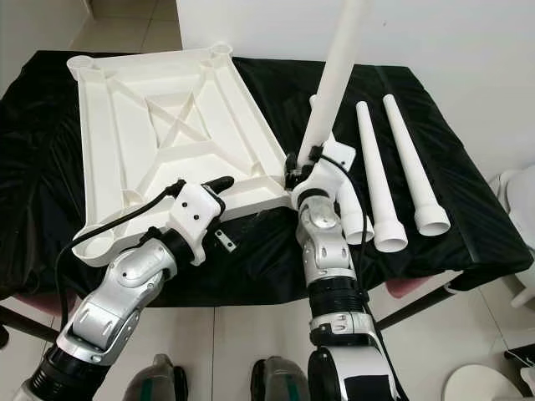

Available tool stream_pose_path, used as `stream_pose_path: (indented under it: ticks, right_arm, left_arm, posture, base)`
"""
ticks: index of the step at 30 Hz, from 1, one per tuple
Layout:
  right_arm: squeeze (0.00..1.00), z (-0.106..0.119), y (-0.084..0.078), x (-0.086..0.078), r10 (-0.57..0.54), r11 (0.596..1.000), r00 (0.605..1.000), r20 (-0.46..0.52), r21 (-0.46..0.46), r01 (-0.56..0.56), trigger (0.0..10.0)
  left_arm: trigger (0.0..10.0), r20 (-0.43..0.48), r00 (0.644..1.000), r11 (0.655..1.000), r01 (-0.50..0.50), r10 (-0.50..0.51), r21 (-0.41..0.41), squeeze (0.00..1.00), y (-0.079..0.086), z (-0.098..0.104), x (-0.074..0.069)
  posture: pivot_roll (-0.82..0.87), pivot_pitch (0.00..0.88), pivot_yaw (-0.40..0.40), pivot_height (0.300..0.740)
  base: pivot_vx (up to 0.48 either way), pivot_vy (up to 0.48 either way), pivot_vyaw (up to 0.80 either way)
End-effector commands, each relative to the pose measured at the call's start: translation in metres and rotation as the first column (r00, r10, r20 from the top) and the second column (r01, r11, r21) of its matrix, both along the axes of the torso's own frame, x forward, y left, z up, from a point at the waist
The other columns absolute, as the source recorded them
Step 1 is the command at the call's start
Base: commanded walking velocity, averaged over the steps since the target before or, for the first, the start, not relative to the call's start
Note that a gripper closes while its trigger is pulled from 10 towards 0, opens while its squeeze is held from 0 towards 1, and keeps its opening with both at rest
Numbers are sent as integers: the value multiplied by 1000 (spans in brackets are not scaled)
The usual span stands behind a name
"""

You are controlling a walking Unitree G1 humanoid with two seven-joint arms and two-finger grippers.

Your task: Building children table

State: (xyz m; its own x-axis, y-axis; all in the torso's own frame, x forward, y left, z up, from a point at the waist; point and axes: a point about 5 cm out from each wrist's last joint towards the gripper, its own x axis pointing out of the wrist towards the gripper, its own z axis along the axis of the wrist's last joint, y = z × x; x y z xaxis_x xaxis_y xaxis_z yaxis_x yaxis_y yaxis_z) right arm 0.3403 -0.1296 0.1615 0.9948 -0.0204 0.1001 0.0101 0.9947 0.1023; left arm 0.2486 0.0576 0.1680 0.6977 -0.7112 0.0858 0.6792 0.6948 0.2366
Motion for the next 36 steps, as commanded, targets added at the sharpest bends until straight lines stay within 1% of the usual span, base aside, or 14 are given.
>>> stream_pose_path:
  ticks: [1,4,7,11,14,15,22,23,26,29,31,34,35,36]
  right_arm:
    - [1000,3,1,-5,34,999,998,45,1,-34,10000]
    - [1000,4,0,-8,48,999,996,72,-3,-48,10000]
    - [1000,1,-3,-20,65,997,990,123,-36,-61,10000]
    - [1000,-6,-6,-28,81,996,989,124,-38,-77,10000]
    - [1000,-6,-6,-29,82,996,989,123,-38,-78,10000]
    - [0,-13,-10,-37,91,995,989,113,-46,-87,10000]
    - [0,-27,-22,-57,101,992,991,89,-81,-94,10000]
    - [0,-32,-28,-65,98,992,992,76,-93,-91,10000]
    - [0,-36,-32,-71,97,991,993,69,-102,-90,10000]
    - [0,-47,-39,-84,99,988,995,33,-120,-94,10000]
    - [0,-48,-40,-85,94,988,995,29,-124,-89,10000]
    - [0,-48,-40,-85,94,988,995,29,-124,-89,10000]
    - [0,-47,-40,-86,87,989,996,30,-124,-83,10000]
    - [0,-47,-40,-86,87,989,996,30,-124,-83,10000]
  left_arm:
    - [10000,1,1000,1000,19,-19,12,0,-3,-1,0]
    - [10000,-3,1000,1000,13,-13,8,0,-2,-1,1]
    - [10000,-37,999,1000,-14,14,4,0,-1,-2,4]
    - [10000,-63,998,1000,-21,21,-5,0,0,-3,6]
    - [10000,-65,998,1000,-21,21,-6,0,0,-3,6]
    - [10000,-68,997,1000,-31,30,-7,0,2,-2,9]
    - [10000,-65,996,998,-64,64,-4,0,8,1,18]
    - [10000,-64,995,996,-80,82,27,0,9,0,25]
    - [10000,-65,993,995,-91,94,50,0,10,-1,30]
    - [10000,-93,980,965,-152,175,212,0,13,-16,52]
    - [10000,-119,973,957,-165,197,238,0,15,-20,57]
    - [10000,-119,973,957,-165,197,238,0,15,-20,57]
    - [10000,-154,968,957,-155,196,247,0,16,-23,59]
    - [10000,-154,968,957,-155,196,247,0,16,-23,59]
  posture:
    - [-78,24,-45,740]
    - [-79,27,-46,740]
    - [-81,37,-43,740]
    - [-82,42,-40,740]
    - [-82,42,-40,740]
    - [-83,47,-37,740]
    - [-90,56,-31,740]
    - [-93,60,-26,740]
    - [-93,60,-26,740]
    - [-109,64,-14,740]
    - [-121,66,-6,740]
    - [-121,66,-6,740]
    - [-127,66,-4,740]
    - [-127,66,-4,740]
  base:
    - [0,0,0]
    - [0,0,0]
    - [0,0,0]
    - [0,0,0]
    - [0,0,0]
    - [0,0,0]
    - [0,0,0]
    - [0,0,0]
    - [0,0,0]
    - [0,0,0]
    - [0,0,0]
    - [0,0,0]
    - [0,0,0]
    - [0,0,0]
